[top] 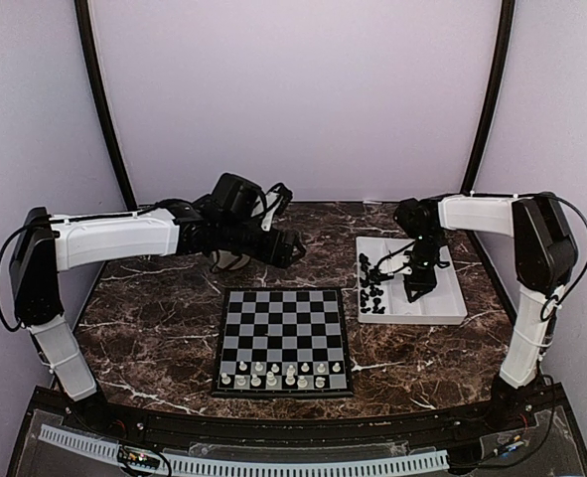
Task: Set up the chess pieces on the board
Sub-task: Move the rook to the storage box, then pick up the rook from the storage box.
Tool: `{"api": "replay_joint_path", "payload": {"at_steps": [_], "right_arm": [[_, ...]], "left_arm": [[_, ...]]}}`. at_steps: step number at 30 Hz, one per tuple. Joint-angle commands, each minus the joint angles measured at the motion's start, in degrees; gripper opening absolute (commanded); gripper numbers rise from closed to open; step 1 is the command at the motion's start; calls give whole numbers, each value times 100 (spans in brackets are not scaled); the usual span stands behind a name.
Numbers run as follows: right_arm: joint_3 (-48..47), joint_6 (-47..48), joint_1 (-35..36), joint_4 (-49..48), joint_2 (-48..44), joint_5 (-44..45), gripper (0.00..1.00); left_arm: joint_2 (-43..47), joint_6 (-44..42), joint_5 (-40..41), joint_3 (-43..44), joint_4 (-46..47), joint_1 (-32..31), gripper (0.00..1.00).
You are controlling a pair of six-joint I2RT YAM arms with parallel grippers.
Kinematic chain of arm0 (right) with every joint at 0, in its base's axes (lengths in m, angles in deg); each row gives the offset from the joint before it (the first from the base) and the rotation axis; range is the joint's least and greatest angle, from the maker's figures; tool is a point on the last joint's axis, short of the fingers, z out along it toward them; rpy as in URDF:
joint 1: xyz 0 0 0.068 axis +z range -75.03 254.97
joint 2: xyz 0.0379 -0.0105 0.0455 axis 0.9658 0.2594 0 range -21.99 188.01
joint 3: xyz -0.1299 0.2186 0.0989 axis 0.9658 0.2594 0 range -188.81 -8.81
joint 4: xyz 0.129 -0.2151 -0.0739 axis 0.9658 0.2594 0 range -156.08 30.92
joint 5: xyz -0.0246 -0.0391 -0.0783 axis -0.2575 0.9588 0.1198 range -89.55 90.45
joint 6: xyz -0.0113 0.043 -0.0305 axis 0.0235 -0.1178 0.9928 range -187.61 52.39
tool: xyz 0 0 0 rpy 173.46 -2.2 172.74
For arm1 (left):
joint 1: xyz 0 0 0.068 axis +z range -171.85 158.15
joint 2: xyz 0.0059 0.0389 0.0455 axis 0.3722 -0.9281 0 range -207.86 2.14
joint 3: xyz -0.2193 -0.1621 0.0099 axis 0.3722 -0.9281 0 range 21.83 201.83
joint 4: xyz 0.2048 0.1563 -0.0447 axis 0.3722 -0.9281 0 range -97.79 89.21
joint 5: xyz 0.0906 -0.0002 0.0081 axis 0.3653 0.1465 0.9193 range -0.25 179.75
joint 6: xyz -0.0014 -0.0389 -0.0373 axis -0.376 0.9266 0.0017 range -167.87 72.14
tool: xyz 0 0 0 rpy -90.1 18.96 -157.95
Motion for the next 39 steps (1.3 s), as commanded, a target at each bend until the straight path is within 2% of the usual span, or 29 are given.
{"api": "replay_joint_path", "payload": {"at_steps": [1,26,31,39], "right_arm": [[-47,320,94,-64,-44,489,34],[234,534,394,-232,227,826,31],[201,495,415,-378,329,891,25],[-136,109,377,-248,454,422,14]], "left_arm": [[445,98,0,-181,132,41,81],[479,215,-51,-273,160,41,81],[475,225,-58,-287,173,38,81],[439,207,-88,-277,215,34,80]]}}
